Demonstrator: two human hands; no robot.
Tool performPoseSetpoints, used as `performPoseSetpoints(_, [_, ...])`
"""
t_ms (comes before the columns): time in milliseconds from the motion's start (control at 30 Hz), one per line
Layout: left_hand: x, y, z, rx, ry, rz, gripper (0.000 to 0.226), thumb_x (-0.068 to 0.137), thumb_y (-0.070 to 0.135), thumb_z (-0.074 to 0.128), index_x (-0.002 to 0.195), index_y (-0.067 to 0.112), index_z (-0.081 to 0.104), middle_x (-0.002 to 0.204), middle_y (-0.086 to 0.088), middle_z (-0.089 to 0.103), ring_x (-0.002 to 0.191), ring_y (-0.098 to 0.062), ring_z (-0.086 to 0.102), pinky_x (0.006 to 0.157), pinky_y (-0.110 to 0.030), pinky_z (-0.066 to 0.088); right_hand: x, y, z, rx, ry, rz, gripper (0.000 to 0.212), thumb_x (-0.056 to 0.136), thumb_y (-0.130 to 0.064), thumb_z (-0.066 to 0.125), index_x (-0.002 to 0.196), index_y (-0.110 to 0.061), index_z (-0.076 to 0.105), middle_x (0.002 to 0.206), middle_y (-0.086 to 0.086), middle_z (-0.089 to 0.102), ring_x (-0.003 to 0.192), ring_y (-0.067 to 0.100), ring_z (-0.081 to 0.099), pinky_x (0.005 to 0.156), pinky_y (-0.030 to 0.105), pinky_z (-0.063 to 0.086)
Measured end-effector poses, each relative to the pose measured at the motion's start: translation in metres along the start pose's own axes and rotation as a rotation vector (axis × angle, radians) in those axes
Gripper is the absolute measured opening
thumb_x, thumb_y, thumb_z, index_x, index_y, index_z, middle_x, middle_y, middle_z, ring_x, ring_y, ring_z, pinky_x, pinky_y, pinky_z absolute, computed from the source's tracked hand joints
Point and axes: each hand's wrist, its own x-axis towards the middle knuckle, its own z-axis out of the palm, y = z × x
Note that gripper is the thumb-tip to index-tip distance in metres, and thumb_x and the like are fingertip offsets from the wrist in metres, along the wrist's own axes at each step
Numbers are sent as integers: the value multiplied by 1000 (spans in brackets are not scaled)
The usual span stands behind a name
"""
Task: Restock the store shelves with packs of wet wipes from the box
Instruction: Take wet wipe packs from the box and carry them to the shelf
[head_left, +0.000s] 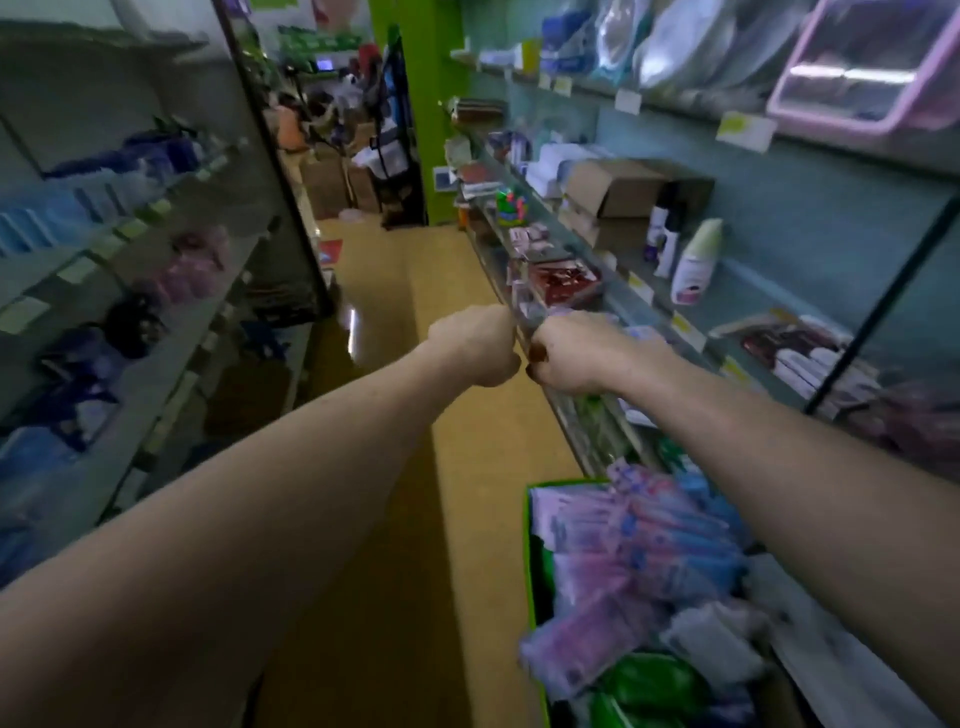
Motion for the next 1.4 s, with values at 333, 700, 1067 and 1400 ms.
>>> performPoseSetpoints(333, [28, 110, 138, -37, -342, 305, 30, 92, 26, 57, 116, 9, 63, 118, -13, 63, 105, -31, 60, 86, -38, 51, -68, 128, 109, 252, -242, 365, 22, 89, -25, 55, 91, -7, 69, 95, 15, 66, 90, 33, 62, 68, 31, 46])
performPoseSetpoints(700, [3, 146, 262, -15, -681, 461, 35, 92, 31, 53, 122, 13, 60, 123, -11, 61, 111, -32, 58, 87, -36, 47, -158, 187, 240, 380, -391, 693, 25, 92, -13, 49, 110, -12, 67, 116, 13, 64, 104, 30, 59, 78, 30, 46])
performPoseSetpoints(1067, [-24, 152, 314, -274, -902, 338, 38, 101, 21, 46, 135, 6, 51, 136, -16, 52, 122, -31, 51, 91, -30, 40, -158, 193, 306, 296, -271, 678, 58, 90, -11, 55, 143, -14, 33, 149, 8, 28, 137, 28, 27, 104, 36, 34])
performPoseSetpoints(1400, [-33, 159, 343, -1059, -1203, -546, 18, 95, 29, 59, 96, 12, 55, 97, -10, 54, 87, -24, 55, 76, -39, 51, -161, 179, 336, 261, -436, 687, 62, 86, -22, 65, 141, -18, 37, 144, 12, 32, 130, 33, 32, 100, 41, 40])
